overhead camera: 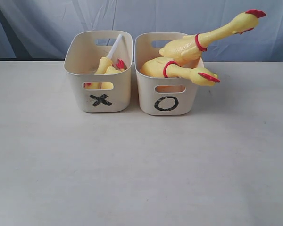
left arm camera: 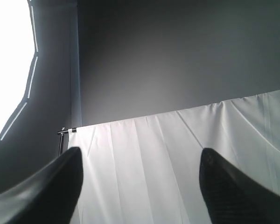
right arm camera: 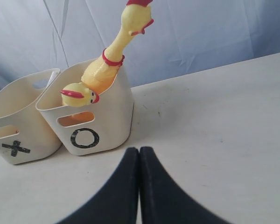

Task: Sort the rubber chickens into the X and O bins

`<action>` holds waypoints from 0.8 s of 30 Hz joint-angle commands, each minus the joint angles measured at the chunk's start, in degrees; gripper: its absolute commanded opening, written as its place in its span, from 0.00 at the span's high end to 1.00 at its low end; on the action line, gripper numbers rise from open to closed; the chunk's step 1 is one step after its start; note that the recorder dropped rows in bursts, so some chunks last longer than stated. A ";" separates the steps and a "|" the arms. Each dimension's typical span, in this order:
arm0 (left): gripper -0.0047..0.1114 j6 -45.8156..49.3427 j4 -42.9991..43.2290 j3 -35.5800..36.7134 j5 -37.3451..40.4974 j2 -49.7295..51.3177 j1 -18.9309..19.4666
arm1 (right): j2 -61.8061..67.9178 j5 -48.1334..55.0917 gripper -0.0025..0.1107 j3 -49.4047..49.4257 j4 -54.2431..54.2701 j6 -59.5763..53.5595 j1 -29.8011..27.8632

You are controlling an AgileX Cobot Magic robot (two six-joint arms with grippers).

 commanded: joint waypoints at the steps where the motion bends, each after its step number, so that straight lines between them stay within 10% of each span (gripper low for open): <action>1: 0.39 -0.06 -0.14 0.03 0.61 -0.36 0.16 | -0.35 -2.15 0.99 0.07 1.60 -0.26 -0.31; 24: 0.39 -0.06 -2.17 19.40 30.65 -0.36 5.26 | -0.35 -24.79 0.99 7.20 1.32 -0.26 -0.31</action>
